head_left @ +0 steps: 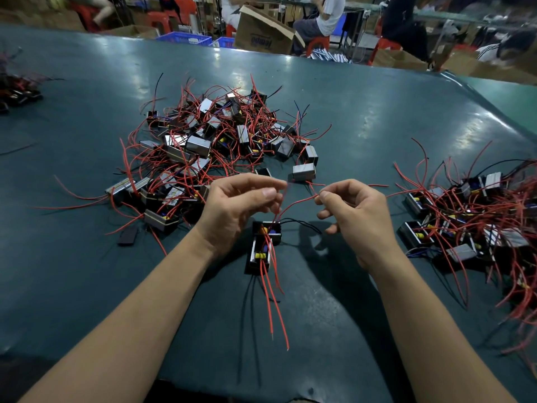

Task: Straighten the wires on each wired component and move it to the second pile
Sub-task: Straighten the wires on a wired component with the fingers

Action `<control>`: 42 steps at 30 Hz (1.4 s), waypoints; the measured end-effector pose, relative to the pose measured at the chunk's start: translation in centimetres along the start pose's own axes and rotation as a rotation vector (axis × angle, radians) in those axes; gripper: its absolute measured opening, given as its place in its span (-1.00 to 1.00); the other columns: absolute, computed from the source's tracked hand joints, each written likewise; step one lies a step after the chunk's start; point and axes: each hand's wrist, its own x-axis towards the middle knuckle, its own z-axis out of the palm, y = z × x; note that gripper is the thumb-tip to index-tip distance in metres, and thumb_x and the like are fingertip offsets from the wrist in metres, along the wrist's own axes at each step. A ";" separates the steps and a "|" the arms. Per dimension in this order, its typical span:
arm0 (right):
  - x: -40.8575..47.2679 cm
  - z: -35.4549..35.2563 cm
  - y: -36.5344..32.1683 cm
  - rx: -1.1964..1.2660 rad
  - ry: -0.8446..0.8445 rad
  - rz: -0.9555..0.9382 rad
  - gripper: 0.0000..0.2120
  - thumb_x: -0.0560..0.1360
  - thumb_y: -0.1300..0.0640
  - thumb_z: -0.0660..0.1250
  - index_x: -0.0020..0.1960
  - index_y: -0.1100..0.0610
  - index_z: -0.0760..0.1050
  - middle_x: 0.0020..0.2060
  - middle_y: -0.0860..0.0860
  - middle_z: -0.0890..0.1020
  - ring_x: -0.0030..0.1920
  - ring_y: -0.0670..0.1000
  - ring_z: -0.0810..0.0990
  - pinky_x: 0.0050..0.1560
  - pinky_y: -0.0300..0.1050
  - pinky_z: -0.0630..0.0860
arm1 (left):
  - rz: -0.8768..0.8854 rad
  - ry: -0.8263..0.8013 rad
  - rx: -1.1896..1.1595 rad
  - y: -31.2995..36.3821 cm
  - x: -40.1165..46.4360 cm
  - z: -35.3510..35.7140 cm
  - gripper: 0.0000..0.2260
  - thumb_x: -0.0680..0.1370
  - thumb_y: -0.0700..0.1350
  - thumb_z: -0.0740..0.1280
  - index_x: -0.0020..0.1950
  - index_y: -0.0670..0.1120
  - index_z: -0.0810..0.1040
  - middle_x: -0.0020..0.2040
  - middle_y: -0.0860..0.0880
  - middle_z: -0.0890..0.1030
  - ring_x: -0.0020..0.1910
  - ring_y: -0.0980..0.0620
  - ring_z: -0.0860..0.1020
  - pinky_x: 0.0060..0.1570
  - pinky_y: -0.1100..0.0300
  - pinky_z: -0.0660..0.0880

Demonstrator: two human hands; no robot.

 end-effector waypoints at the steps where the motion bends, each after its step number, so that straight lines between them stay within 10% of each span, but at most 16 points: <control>1: 0.0 0.0 0.0 -0.002 0.001 -0.001 -0.86 0.48 0.24 0.38 -0.22 0.05 0.56 -0.23 0.08 0.68 -0.36 -0.10 0.63 -0.50 -0.27 0.44 | 0.004 -0.032 0.025 -0.1 -0.1 0.1 -0.79 0.40 -0.32 0.33 -0.07 -0.15 0.71 -0.26 -0.11 0.68 -0.28 -0.04 0.62 -0.13 0.18 0.56; 8: 0.1 -0.2 0.2 -0.004 0.001 -0.002 -0.87 0.47 0.22 0.38 -0.22 0.05 0.57 -0.23 0.04 0.70 -0.34 -0.09 0.63 -0.48 -0.25 0.46 | 0.014 -0.202 0.305 0.6 -0.9 -0.2 -0.51 0.18 -0.43 0.08 -0.05 -0.18 0.63 -0.22 -0.13 0.70 -0.10 -0.11 0.68 0.07 -0.05 0.58; 18: 0.4 -0.3 0.2 -0.001 0.021 0.023 -0.87 0.49 0.24 0.37 -0.21 0.07 0.56 -0.28 -0.01 0.69 -0.37 -0.11 0.61 -0.50 -0.26 0.45 | -0.021 -0.356 0.830 2.1 -1.2 -2.2 -0.83 0.42 -0.27 0.47 -0.11 0.00 0.68 -0.04 0.12 0.65 0.11 0.01 0.51 0.16 -0.20 0.38; 23: 0.4 -0.2 0.3 -0.006 0.023 0.020 -0.87 0.49 0.23 0.37 -0.22 0.06 0.56 -0.29 -0.03 0.69 -0.38 -0.11 0.61 -0.51 -0.25 0.45 | -0.029 -0.227 0.753 1.2 -1.0 -2.4 -0.90 0.48 -0.21 0.47 -0.14 -0.01 0.65 -0.28 0.09 0.64 -0.35 0.03 0.55 -0.33 0.14 0.49; 31: 0.4 -0.2 0.2 -0.006 0.014 0.019 -0.87 0.49 0.24 0.37 -0.21 0.07 0.56 -0.29 0.00 0.69 -0.38 -0.10 0.60 -0.52 -0.25 0.45 | -0.061 -0.111 0.572 0.7 -0.7 -2.0 -0.94 0.58 -0.32 0.30 -0.02 -0.19 0.51 -0.21 -0.11 0.71 -0.20 0.02 0.68 -0.22 0.29 0.55; 42: 0.3 -0.4 0.2 0.004 0.010 0.015 -0.86 0.48 0.25 0.36 -0.22 0.08 0.56 -0.31 0.00 0.68 -0.39 -0.08 0.59 -0.52 -0.25 0.44 | -0.091 -0.061 0.610 0.9 -0.7 -2.1 -0.90 0.60 -0.31 0.26 0.00 -0.13 0.50 -0.19 -0.07 0.72 -0.13 -0.27 0.66 -0.03 -0.22 0.54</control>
